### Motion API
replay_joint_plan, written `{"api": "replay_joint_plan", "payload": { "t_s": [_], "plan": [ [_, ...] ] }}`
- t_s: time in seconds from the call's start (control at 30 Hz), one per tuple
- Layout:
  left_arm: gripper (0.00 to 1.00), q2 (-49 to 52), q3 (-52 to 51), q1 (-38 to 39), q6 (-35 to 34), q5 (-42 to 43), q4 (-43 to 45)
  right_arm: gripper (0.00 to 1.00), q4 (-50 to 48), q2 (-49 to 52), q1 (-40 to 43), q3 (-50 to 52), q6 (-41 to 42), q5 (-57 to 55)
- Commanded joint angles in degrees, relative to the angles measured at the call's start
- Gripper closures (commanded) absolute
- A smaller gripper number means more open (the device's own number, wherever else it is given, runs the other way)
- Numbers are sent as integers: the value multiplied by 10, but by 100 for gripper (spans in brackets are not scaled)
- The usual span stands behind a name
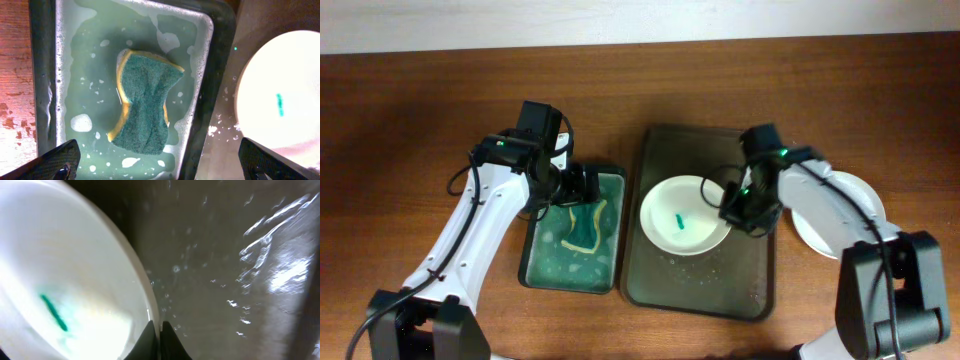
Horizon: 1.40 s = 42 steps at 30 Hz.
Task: Clean dirty plates on tray and stack at the side
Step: 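Grip the top plate with right gripper and drag it to tray center, then pick up the sponge with left gripper and scrub the held plate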
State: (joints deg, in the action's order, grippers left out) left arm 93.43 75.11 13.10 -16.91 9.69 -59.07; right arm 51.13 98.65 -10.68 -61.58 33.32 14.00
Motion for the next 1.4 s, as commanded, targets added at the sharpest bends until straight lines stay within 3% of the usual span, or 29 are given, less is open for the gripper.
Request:
{"api": "replay_joint_plan", "payload": {
  "t_s": [0.0,0.03,0.07,0.13,0.23,0.37,0.53,0.63,0.67,0.77,0.8,0.87,1.0,1.1,1.13,1.17,1.2,1.27,1.3,1.37],
  "plan": [
    [1,-5,8,-2,3,6,0,96,-45,-5,-9,34,137,4],
    [0,-5,8,-2,3,6,0,85,-45,-11,-9,34,137,5],
    [1,-5,8,-2,3,6,0,67,-39,-20,-9,34,129,3],
    [1,-5,8,-2,3,6,0,59,-34,-68,-9,34,63,-15],
    [1,-5,8,-2,3,6,0,56,-48,-162,-9,34,-167,-42],
    [1,-5,8,-2,3,6,0,57,-62,-119,-9,34,-261,-42],
    [0,-5,8,-2,2,6,7,73,-139,12,3,34,-285,-20],
    [0,-5,7,1,19,4,13,92,-150,34,6,34,-280,-22],
    [5,-5,5,7,38,0,16,96,-153,34,7,34,-257,-26],
    [16,-5,-22,39,37,-50,43,96,-141,34,7,34,-191,-31],
    [27,-4,-52,54,37,-50,82,96,-138,34,7,34,-190,-31],
    [37,-3,-121,68,37,-53,169,96,-131,34,7,34,-191,-31],
    [44,21,-203,68,-30,-120,280,96,-130,34,7,34,-191,-31],
    [69,70,-205,68,-29,-119,328,96,-130,34,7,34,-191,-31],
    [72,94,-205,69,-26,-119,329,96,-130,34,7,34,-191,-31],
    [92,105,-205,69,-14,-119,329,96,-130,34,7,34,-190,-31],
    [100,106,-203,68,-8,-119,328,96,-130,34,7,34,-190,-31],
    [100,103,-174,67,-8,-114,297,96,-128,34,7,34,-191,-31],
    [100,101,-121,67,-8,-110,235,96,-125,34,7,34,-191,-31],
    [81,101,-59,67,-8,-110,151,96,-123,34,7,34,-191,-31]
  ]
}}
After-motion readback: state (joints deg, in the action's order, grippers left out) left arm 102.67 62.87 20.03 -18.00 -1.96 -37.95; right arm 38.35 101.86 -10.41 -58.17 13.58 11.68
